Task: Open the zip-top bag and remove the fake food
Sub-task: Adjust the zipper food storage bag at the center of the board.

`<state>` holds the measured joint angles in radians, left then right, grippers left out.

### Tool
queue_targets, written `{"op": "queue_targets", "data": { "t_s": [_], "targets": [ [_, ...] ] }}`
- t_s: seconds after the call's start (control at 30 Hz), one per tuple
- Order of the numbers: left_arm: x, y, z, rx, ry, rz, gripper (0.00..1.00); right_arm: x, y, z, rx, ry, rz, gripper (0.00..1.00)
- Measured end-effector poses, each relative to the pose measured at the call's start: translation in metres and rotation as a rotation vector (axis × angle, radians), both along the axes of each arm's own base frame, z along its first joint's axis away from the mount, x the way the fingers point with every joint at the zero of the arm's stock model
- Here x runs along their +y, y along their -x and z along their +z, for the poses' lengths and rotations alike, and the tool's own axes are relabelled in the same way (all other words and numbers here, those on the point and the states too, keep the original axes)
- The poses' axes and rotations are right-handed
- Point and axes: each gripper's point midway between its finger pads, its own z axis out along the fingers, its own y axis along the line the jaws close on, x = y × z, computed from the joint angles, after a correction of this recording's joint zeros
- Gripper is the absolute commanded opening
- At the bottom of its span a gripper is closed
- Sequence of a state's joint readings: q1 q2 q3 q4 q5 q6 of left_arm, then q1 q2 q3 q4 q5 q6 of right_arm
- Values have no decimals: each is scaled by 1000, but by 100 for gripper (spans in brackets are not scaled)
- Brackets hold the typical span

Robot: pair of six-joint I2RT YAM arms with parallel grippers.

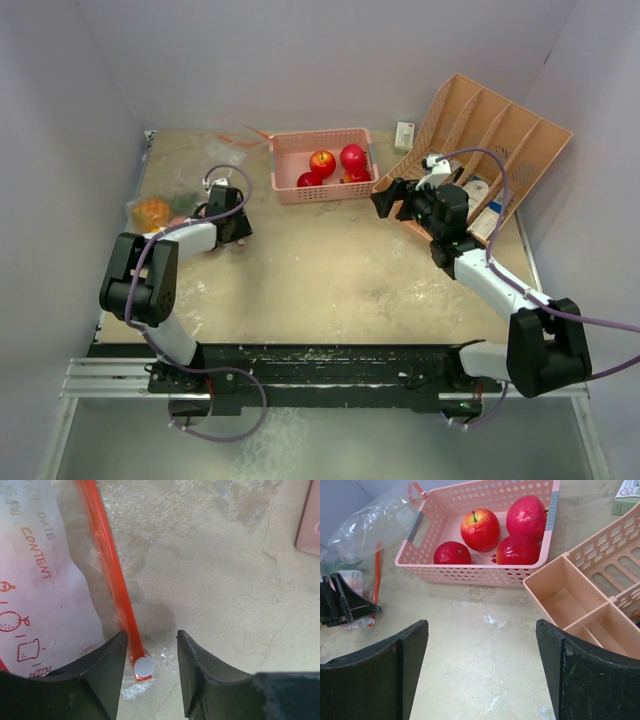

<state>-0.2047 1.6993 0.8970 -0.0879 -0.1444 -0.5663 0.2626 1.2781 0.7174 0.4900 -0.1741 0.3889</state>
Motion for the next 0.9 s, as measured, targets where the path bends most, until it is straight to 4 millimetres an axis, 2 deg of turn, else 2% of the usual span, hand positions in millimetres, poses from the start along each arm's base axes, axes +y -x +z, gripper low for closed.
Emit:
{"op": "queue_targets", "data": {
  "t_s": [0.1,0.17,0.3,0.43,0.53,0.6,0.73,0.9],
  "targets": [
    [-2,0,-1,-15,12,-5,34,0,0,0,0,0,0,89],
    [-5,-1,-1,-27,31,-14,31,0,0,0,0,0,0,89],
    [-26,0,-2,-38,61,-49,26,0,0,0,0,0,0,89],
    [-70,4,-2,-45,85,-136,17,0,0,0,1,0,0,89],
    [-108,9,-3,-48,117,-211,7,0,1,-1,5,1,0,89],
    [-126,13,-3,-46,134,-245,0,0,2,-2,7,2,0,89],
    [-156,27,-3,-35,156,-306,0,-1,2,-3,10,2,0,89],
    [-198,58,-2,-15,167,-415,0,-1,4,0,4,6,0,89]
  ]
}}
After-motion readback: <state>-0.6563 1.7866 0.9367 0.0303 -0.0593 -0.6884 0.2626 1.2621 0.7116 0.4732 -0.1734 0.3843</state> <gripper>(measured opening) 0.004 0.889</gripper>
